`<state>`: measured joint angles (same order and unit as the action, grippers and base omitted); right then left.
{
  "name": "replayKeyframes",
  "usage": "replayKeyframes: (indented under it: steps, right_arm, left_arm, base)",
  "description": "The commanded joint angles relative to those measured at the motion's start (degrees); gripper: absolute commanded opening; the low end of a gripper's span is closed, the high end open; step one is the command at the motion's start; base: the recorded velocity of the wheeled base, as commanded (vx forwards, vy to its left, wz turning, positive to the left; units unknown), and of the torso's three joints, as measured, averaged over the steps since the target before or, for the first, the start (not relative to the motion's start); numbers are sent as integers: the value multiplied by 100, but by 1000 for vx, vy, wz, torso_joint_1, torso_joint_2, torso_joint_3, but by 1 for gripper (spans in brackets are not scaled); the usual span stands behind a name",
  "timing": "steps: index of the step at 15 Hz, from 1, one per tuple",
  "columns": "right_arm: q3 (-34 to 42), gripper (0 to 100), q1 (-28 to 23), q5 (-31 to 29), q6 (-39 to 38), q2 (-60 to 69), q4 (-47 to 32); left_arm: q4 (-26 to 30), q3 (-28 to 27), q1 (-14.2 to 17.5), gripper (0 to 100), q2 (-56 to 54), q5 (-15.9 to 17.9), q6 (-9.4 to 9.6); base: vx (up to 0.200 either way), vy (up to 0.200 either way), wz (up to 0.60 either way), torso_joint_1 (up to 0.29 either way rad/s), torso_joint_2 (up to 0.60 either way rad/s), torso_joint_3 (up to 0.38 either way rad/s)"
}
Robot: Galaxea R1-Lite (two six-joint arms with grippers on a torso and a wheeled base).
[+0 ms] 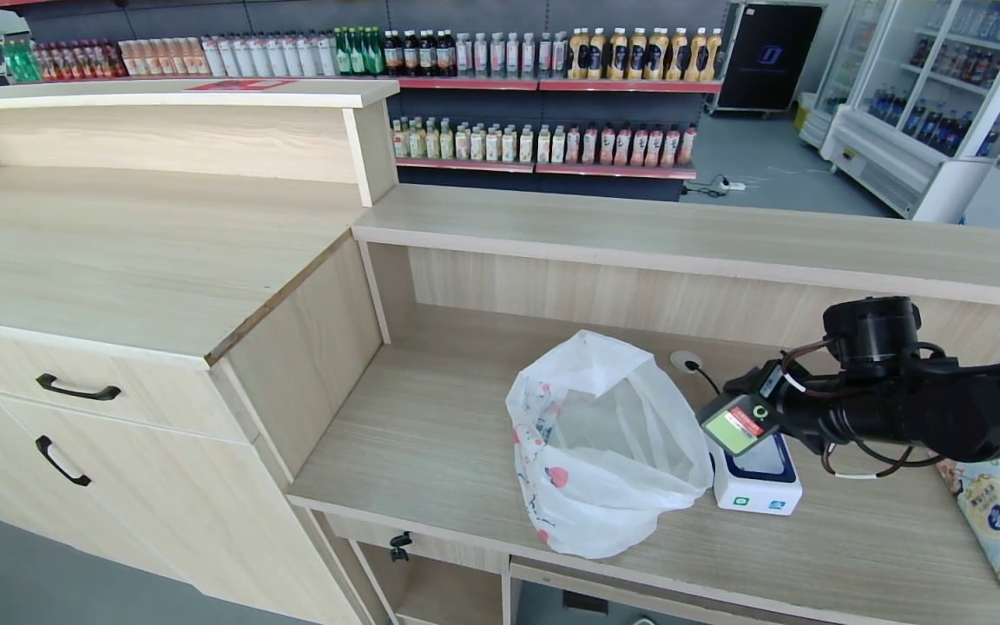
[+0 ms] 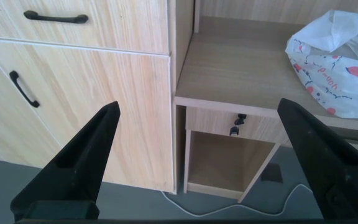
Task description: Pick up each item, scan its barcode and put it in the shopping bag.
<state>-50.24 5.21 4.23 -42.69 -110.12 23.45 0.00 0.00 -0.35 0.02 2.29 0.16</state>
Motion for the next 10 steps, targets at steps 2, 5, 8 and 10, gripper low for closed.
replayKeyframes:
  steps: [2, 5, 8, 10]
  right_arm:
    - [-4, 0, 24, 25, 68, -133, 168]
    - [-12, 0, 51, 34, 226, -194, 177]
    - [-4, 0, 86, 34, 217, -273, 256]
    - [-4, 0, 121, 34, 217, -317, 256]
  left_arm:
    - [0, 0, 0, 100, 6, -1, 2]
    - [0, 0, 0, 100, 6, 8, 2]
    - [0, 0, 0, 100, 6, -1, 2]
    - [0, 0, 0, 100, 6, -1, 2]
  base:
    - [0, 0, 0, 0, 0, 0]
    - [0, 0, 0, 0, 0, 0]
    - [0, 0, 0, 0, 0, 0]
    - [0, 0, 0, 0, 0, 0]
